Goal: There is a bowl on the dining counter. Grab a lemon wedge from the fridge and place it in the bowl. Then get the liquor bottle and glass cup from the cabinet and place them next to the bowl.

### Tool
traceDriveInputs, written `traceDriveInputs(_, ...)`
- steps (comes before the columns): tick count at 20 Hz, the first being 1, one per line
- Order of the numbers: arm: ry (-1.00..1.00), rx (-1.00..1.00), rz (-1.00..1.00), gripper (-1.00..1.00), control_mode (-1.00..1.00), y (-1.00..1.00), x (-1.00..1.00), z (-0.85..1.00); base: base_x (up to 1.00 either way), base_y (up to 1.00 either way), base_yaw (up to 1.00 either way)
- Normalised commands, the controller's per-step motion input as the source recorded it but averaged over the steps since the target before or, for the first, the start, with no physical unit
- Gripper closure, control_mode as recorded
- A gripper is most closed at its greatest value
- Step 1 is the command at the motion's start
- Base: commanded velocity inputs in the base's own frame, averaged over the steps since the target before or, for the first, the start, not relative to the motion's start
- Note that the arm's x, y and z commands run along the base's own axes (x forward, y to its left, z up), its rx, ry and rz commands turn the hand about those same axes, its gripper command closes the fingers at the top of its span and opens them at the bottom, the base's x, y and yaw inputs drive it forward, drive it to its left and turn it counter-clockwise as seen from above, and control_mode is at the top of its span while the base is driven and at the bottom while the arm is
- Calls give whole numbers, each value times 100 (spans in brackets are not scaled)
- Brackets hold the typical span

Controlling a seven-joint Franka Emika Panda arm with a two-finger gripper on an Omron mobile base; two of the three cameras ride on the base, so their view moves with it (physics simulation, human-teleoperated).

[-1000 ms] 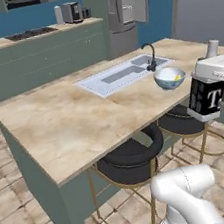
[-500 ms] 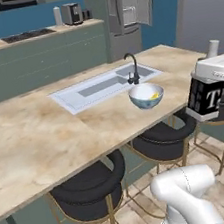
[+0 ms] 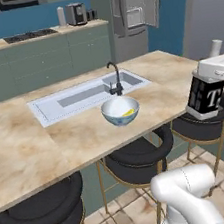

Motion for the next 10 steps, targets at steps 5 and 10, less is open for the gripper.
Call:
traceDriveInputs(5, 0, 0, 0, 100, 100, 0, 0, 0, 34, -30, 19)
traceDriveInputs(10, 0, 0, 0, 100, 100, 0, 0, 0, 61, -37, 26)
